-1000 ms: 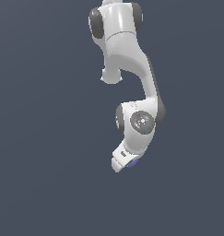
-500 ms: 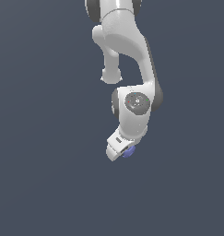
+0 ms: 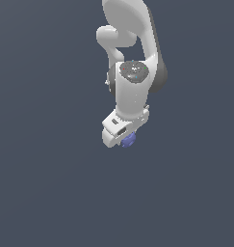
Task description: Pick up the object and move it to a goal position.
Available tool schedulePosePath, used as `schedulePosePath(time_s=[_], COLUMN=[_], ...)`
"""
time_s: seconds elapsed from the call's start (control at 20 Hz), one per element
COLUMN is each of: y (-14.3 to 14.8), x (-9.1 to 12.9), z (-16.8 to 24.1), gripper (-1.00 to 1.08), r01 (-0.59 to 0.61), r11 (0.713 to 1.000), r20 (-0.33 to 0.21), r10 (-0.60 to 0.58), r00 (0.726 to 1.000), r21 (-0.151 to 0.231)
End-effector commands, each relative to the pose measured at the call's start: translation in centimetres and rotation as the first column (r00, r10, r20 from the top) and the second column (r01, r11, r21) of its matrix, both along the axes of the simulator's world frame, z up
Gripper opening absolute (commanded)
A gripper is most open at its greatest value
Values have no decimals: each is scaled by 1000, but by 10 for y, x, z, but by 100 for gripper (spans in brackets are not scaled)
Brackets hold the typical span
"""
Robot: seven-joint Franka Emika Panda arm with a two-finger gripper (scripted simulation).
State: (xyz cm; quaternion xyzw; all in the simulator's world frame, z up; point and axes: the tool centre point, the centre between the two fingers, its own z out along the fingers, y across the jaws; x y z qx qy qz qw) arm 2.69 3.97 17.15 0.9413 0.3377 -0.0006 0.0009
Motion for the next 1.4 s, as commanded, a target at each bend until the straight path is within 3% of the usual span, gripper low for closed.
schedulePosePath(time_s=[0.0,0.85,1.35], y=[-8,-61,-82], x=[-12,-97,-126], z=[19,160,214], gripper=[-100,-100,-100], r01=[0,-1,-1], r11=[1000,1000,1000], r20=[0,1,1], r10=[0,1,1], r00=[1000,1000,1000], r21=[0,4,4])
